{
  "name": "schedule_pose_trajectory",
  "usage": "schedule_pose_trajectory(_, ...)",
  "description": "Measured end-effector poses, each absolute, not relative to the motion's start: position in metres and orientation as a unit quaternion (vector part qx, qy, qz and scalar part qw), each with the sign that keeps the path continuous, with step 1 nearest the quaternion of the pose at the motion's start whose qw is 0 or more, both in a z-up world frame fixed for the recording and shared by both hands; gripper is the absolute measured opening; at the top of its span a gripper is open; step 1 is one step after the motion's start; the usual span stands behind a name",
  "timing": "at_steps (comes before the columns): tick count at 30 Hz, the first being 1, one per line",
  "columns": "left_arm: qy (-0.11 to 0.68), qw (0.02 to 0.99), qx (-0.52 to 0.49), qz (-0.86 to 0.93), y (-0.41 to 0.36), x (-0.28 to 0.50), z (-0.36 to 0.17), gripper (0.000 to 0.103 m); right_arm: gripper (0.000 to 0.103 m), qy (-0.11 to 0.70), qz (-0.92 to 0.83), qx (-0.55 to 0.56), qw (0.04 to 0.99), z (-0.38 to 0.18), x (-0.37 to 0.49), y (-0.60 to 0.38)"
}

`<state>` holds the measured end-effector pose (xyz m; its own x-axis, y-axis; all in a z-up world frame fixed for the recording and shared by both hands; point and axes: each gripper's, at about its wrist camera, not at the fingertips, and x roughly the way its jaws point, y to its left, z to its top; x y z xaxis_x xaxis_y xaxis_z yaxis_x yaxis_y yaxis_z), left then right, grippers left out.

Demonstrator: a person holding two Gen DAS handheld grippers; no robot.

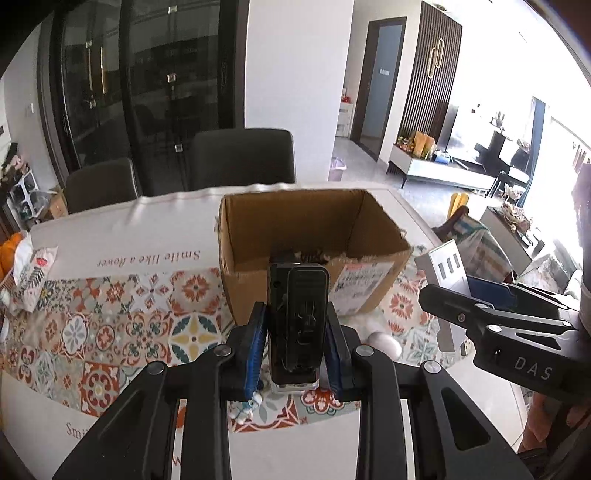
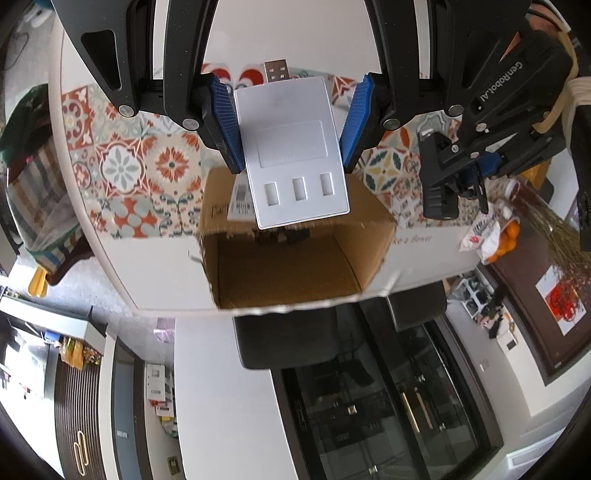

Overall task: Organize rigid objects
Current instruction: 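Lift the remote and card reader toward the cardboard box with both grippers, then lower both grippers into the box and open them to release the items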

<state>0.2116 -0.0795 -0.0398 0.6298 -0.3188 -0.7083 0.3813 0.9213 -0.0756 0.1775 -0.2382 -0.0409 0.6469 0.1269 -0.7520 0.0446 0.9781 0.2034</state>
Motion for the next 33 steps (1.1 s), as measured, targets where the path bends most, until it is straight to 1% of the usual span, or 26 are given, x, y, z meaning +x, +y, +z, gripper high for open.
schedule_pose_trajectory(10, 0.371, 0.906, 0.041, -0.198, -0.088, 0.233, -0.016, 0.029, 0.052, 0.39, 0.023, 0.101, 0.915, -0.016, 0.195, -0.244)
schedule_pose_trajectory(21, 0.371, 0.906, 0.04, -0.199, -0.098, 0.271, 0.0, 0.029, 0.052, 0.387, 0.01, 0.1, 0.917, -0.001, 0.23, -0.252)
schedule_pose_trajectory(27, 0.398, 0.898, 0.042, -0.182, -0.104, 0.3, -0.002, 0.029, 0.052, 0.4, 0.004, 0.093, 0.912, 0.001, 0.254, -0.256)
schedule_pose_trajectory(33, 0.428, 0.883, 0.048, -0.186, -0.114, 0.329, -0.012, 0.029, 0.052, 0.437, 0.014, 0.097, 0.894, -0.013, 0.283, -0.256)
